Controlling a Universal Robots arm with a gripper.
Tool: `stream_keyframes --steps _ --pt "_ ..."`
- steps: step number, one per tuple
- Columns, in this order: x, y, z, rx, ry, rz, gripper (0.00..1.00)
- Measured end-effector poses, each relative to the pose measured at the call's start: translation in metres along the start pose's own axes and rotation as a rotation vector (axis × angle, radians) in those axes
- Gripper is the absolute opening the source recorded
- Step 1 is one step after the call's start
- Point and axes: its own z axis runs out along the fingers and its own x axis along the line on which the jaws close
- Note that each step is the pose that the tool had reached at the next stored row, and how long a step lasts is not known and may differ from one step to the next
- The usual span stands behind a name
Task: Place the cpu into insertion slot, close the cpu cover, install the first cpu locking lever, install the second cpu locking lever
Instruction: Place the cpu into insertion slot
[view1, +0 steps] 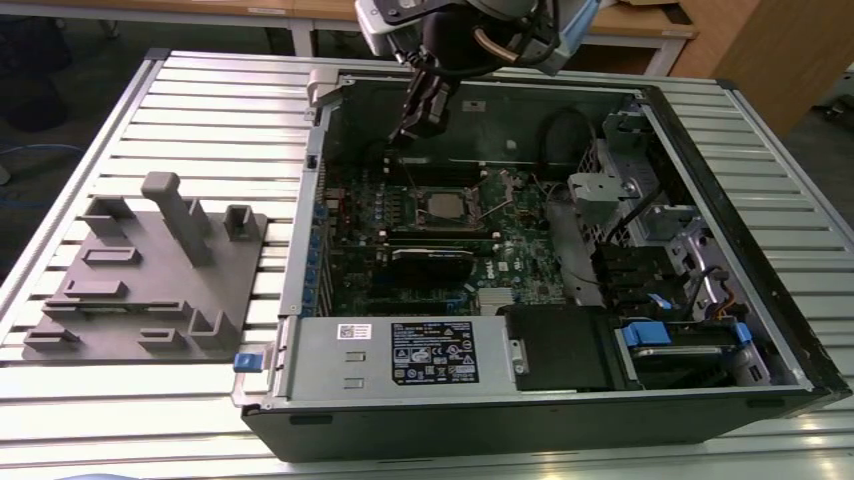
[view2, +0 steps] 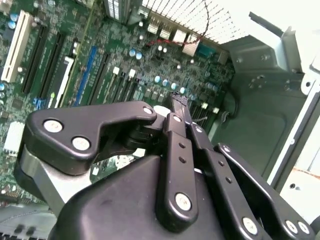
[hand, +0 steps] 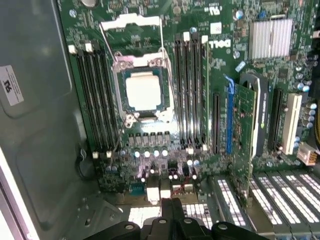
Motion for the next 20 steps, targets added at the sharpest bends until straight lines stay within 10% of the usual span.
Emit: stream_keyframes --steps 11,20 --pt "-0.0006 -0.0047 0.0033 -0.1525 0.0313 -0.015 0.1" --pt "-0.0006 -0.0047 0.0035 -0.1594 0.0319 -0.015 0.1"
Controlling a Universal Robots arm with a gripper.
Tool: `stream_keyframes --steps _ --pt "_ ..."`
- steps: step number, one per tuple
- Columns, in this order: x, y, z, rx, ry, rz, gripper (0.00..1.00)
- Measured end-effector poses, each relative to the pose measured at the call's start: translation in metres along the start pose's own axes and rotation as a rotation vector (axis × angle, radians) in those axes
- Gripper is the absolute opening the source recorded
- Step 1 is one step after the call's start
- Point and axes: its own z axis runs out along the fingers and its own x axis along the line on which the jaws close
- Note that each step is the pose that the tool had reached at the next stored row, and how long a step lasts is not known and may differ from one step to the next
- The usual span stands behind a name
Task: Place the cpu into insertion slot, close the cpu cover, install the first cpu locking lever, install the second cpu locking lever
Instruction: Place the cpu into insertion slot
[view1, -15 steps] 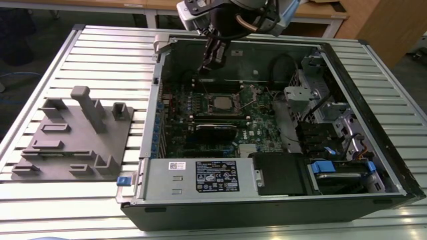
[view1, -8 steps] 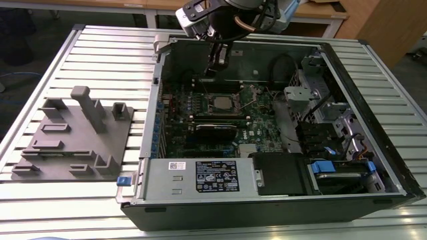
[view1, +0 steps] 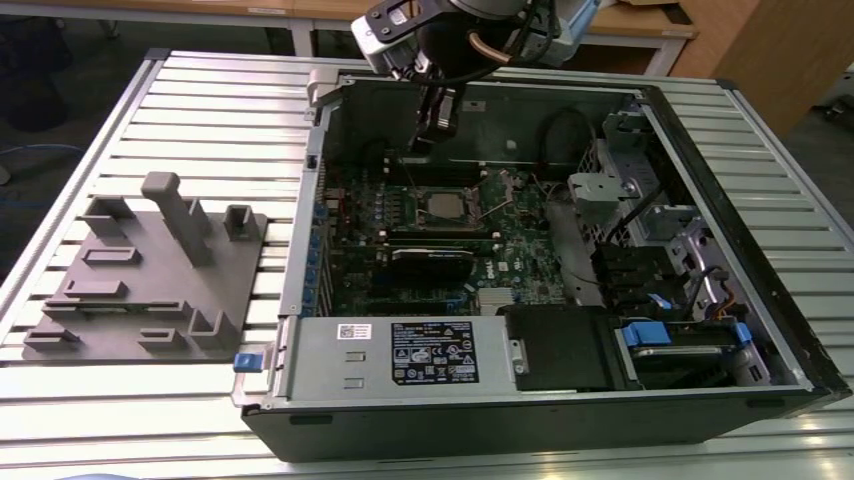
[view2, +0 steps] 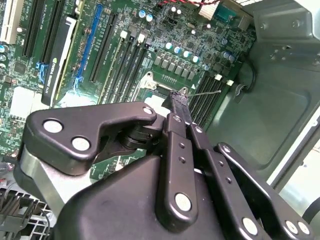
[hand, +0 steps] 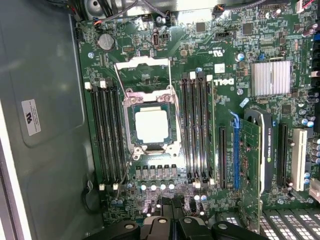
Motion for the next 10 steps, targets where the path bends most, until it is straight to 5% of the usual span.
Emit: stream_keyframes --steps 10 --pt "0.0 0.0002 0.0009 -0.0049 0.0007 0.0 0.1"
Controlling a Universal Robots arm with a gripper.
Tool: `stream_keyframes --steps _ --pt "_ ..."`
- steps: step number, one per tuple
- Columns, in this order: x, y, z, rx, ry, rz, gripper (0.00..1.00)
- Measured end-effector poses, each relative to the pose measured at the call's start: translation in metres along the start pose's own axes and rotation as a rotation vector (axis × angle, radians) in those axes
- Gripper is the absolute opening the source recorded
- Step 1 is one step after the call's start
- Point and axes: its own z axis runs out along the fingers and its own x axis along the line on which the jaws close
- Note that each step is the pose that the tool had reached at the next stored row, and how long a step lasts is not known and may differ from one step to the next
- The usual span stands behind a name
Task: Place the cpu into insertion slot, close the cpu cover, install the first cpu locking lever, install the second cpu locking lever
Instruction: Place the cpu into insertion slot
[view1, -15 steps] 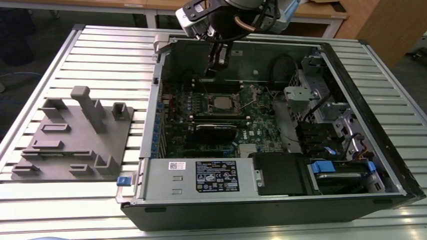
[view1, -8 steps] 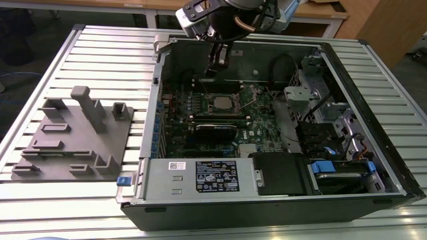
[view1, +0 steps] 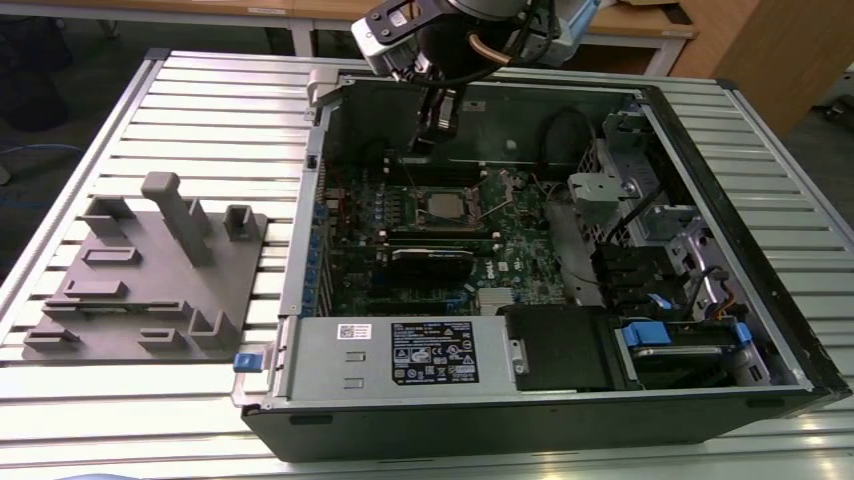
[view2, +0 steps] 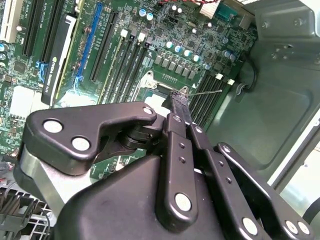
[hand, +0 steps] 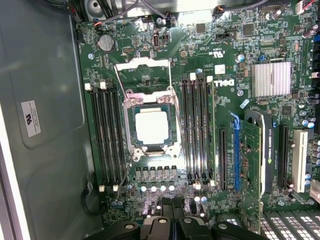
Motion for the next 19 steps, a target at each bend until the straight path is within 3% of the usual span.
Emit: stream_keyframes --steps 5,8,19 --pt "0.0 0.0 0.0001 -0.0005 0.0002 0.0 0.1" --pt "0.0 0.0001 0.0007 -0.006 0.0012 -0.001 0.1" --pt "-0.0001 0.0004 0.0018 -0.0068 0.0012 -0.001 0.1"
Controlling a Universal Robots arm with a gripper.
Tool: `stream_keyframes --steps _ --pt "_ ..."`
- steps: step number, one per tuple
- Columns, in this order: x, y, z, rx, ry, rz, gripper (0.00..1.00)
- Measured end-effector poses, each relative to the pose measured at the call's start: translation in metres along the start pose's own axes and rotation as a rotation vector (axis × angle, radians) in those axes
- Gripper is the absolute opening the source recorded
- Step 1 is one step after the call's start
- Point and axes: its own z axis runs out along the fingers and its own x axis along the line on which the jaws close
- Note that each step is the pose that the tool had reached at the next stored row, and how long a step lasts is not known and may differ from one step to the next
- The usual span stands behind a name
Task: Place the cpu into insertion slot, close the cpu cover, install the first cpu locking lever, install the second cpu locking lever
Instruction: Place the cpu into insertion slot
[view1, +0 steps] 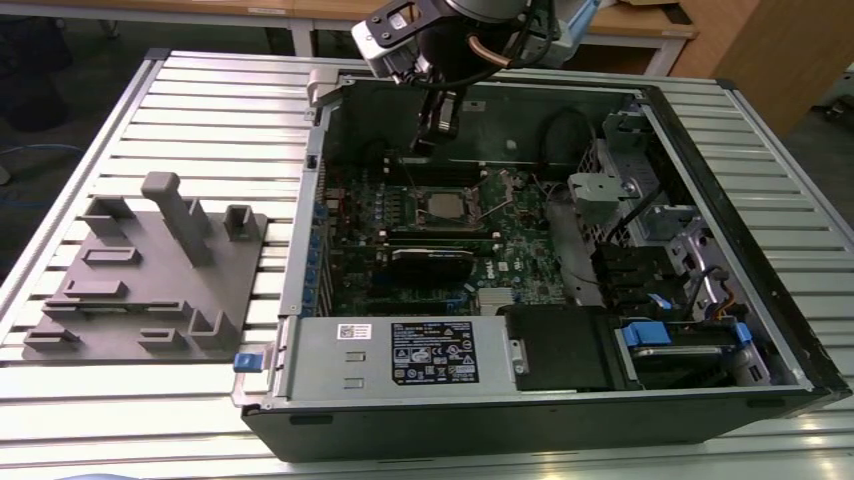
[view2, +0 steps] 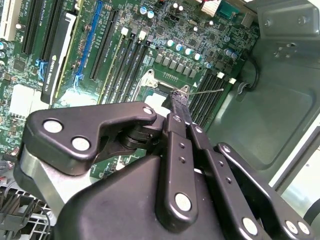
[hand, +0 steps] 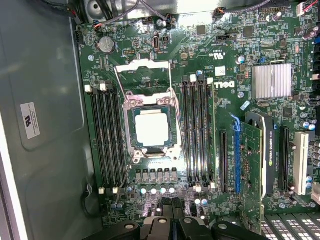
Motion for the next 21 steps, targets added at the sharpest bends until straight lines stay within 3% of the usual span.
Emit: stream_keyframes --steps 8,11,14,21 --pt "-0.0001 0.0002 0.001 -0.0001 -0.001 0.0 0.1" --pt "-0.0002 0.0005 0.0028 -0.0077 0.0 0.0 0.1" --pt "-0.0003 0.0008 0.0045 -0.0263 0.0013 -0.002 0.1" --pt "-0.0004 0.0013 0.0067 -0.0997 0.008 -0.007 0.1"
